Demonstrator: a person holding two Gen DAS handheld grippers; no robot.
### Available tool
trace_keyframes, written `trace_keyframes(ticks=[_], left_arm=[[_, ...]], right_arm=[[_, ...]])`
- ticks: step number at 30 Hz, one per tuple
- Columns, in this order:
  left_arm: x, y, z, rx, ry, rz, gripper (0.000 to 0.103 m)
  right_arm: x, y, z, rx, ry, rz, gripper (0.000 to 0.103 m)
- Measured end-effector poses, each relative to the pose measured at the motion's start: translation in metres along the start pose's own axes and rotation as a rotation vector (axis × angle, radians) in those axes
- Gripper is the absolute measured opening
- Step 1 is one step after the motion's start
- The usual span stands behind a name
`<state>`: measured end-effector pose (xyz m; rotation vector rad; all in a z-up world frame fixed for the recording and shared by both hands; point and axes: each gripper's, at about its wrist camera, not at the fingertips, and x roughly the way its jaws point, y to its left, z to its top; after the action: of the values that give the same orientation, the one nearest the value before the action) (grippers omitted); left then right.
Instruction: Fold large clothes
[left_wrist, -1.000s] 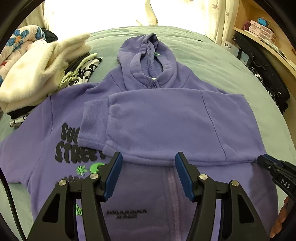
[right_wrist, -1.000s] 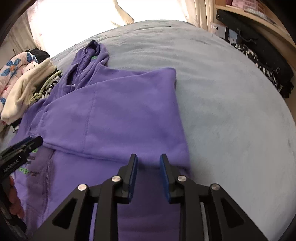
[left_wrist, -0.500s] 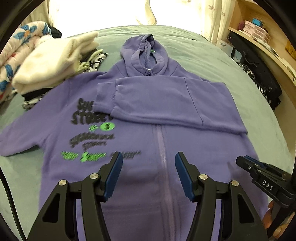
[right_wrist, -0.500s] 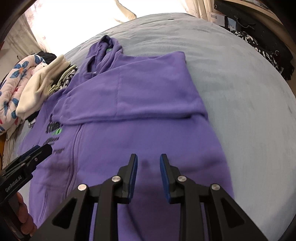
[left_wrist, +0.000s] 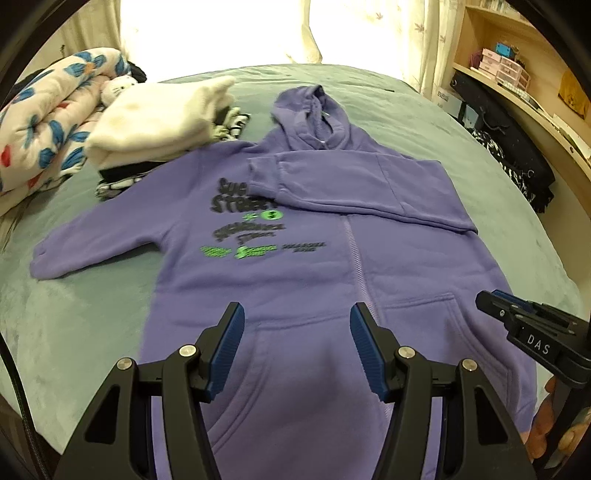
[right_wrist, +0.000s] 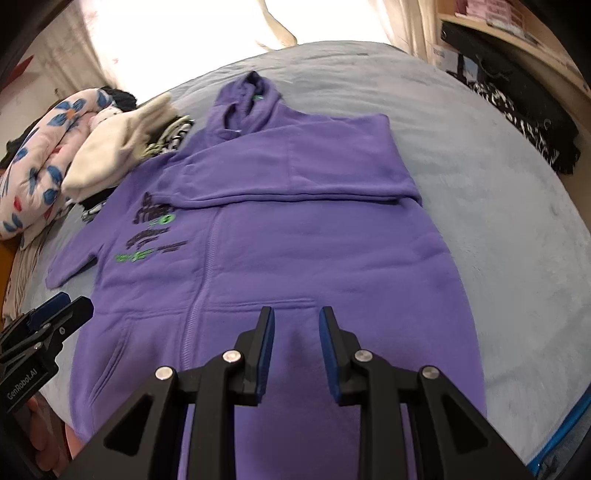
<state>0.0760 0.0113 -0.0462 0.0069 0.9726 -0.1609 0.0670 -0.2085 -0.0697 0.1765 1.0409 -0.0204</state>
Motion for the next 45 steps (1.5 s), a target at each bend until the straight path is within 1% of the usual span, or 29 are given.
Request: trace_keyframes(ticks=[6, 13, 15, 19, 22, 24, 25, 27, 28, 29, 31, 35, 40, 42, 43, 45], left_arm=[[-0.022, 0.047, -0.017, -0.048, -0.023, 0.009, 0.059], [-0.027, 0.115, -0.034, -0.143, -0.023, 0.032, 0.059], [-0.026, 0.139, -0.041, -0.177, -0.017, 0.044, 0.059], [-0.019, 0.190, -0.053, -0.247, -0.007, 0.076, 0.059], [-0.014, 0.226, -0.059, -0.302, -0.009, 0.096, 0.059], [-0.009, 0.260, -0.062, -0.358, -0.012, 0.096, 0.059], [-0.007, 0.270, -0.063, -0.375, -0.014, 0.094, 0.059], [0.003, 0.308, -0.062, -0.437, -0.018, 0.077, 0.059], [0.006, 0.319, -0.062, -0.459, -0.021, 0.066, 0.059], [0.013, 0.340, -0.060, -0.495, -0.034, 0.040, 0.059], [0.025, 0.370, -0.054, -0.554, -0.042, 0.018, 0.059], [0.057, 0.421, -0.042, -0.652, -0.055, -0.046, 0.059], [0.100, 0.456, -0.024, -0.741, -0.029, -0.080, 0.059], [0.112, 0.463, -0.017, -0.755, -0.024, -0.083, 0.059], [0.116, 0.466, -0.014, -0.758, -0.025, -0.077, 0.057], [0.124, 0.468, -0.008, -0.746, -0.017, -0.055, 0.048]], right_arm=[[-0.011, 0.048, -0.005, -0.076, -0.016, 0.006, 0.025], [-0.008, 0.118, -0.011, -0.191, -0.024, 0.018, 0.025], [-0.005, 0.135, -0.012, -0.215, -0.024, 0.031, 0.026], [0.005, 0.169, -0.013, -0.250, -0.035, 0.078, 0.037], [0.017, 0.195, -0.012, -0.273, -0.029, 0.102, 0.038], [0.024, 0.208, -0.010, -0.283, -0.024, 0.111, 0.038], [0.029, 0.216, -0.009, -0.289, -0.021, 0.116, 0.038], [0.038, 0.229, -0.007, -0.300, -0.011, 0.122, 0.038], [0.043, 0.237, -0.005, -0.305, -0.005, 0.125, 0.038], [0.048, 0.242, -0.005, -0.308, 0.000, 0.128, 0.038], [0.058, 0.254, -0.003, -0.310, 0.010, 0.137, 0.038], [0.076, 0.269, -0.001, -0.321, 0.038, 0.138, 0.038], [0.093, 0.274, 0.003, -0.329, 0.045, 0.121, 0.038], [0.098, 0.270, 0.007, -0.323, 0.036, 0.106, 0.038], [0.101, 0.268, 0.011, -0.314, 0.031, 0.093, 0.038], [0.106, 0.262, 0.018, -0.290, 0.028, 0.080, 0.038]])
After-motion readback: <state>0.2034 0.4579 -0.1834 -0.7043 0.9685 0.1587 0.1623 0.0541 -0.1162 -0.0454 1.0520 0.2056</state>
